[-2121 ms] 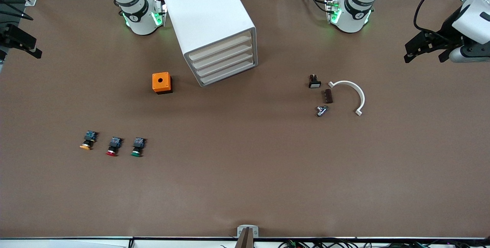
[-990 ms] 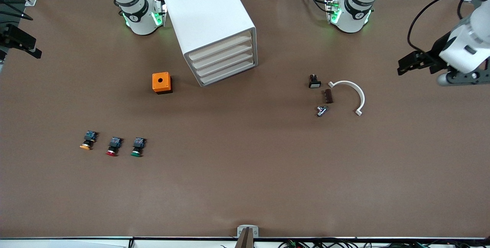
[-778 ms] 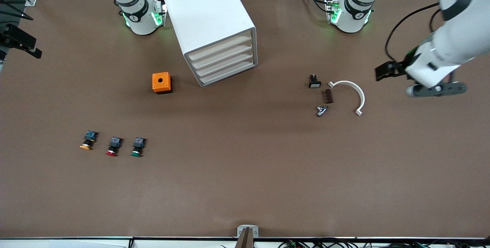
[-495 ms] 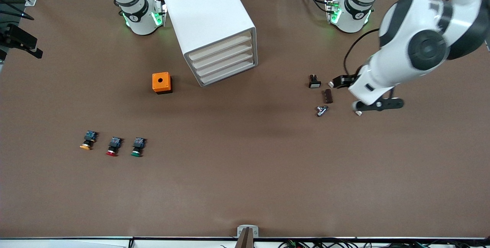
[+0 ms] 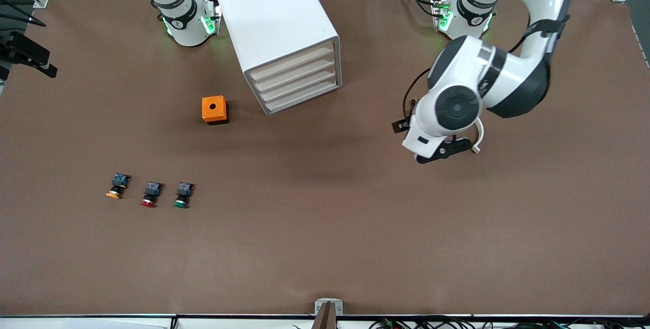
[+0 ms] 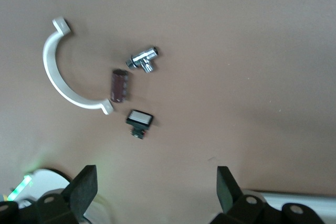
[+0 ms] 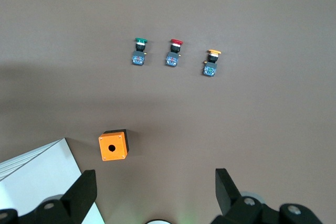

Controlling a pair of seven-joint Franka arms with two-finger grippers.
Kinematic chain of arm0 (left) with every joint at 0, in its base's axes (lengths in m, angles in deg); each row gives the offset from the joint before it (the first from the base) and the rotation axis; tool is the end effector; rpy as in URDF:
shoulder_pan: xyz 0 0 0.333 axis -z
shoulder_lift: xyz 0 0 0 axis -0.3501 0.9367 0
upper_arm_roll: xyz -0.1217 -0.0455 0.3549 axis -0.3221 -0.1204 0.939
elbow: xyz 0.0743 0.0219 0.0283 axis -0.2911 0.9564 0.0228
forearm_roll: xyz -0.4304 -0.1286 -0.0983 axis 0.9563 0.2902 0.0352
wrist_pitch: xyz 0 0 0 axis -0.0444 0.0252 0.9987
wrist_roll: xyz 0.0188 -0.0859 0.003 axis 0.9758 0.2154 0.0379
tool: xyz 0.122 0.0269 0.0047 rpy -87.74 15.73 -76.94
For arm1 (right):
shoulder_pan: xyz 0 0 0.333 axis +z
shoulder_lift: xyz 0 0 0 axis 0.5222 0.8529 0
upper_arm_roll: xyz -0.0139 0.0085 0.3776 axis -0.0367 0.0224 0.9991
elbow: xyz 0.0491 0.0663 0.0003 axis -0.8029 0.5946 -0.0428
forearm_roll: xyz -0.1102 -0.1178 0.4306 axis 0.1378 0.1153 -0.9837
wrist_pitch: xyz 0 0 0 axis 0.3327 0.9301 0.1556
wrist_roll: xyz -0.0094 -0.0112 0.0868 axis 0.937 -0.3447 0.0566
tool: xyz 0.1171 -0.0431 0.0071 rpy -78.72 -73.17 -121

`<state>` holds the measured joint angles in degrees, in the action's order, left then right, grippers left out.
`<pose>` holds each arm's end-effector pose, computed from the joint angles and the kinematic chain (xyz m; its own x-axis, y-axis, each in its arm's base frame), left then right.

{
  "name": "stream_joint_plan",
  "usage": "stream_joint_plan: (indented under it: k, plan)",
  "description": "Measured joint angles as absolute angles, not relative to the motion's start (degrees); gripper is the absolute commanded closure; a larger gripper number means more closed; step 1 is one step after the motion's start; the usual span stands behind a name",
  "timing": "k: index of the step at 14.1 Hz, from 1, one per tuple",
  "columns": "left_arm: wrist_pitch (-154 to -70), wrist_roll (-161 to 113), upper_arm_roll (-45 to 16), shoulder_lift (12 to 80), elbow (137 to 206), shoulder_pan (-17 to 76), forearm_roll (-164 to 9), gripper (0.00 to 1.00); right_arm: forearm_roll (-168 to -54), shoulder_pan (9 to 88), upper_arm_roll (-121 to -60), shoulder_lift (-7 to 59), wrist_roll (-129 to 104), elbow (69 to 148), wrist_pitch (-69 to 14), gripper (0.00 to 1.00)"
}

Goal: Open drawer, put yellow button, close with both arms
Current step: 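Reach the left gripper to the top drawer handle of the white cabinet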

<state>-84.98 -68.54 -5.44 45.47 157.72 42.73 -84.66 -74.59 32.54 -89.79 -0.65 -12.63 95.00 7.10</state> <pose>0.6231 -0.3673 0.4081 0.8825 0.3557 -0.3076 0.2979 -0.9290 -0.2196 0.5829 -0.0383 0.7325 0.9995 0.0252 -0.0173 0.0249 -0.9995 -0.0202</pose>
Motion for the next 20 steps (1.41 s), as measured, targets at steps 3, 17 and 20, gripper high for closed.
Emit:
stream_joint_plan:
  k: [3,17,20]
  plan:
    - [-85.0,-81.5,-5.5,50.4,155.4,46.5,-84.3,0.00,-74.6,32.5,-89.9,-0.7,-12.6,95.0,7.2,0.00]
    - [-76.1,-135.8,-5.0,64.6,143.5,48.5,-46.1,0.00,-74.6,32.5,-90.1,-0.7,-12.6,95.1,7.6,0.00]
    - [-73.6,-137.3,-4.8,66.7,143.0,48.0,-39.0,0.00,-74.6,32.5,-90.1,-0.7,-12.6,95.1,7.6,0.00]
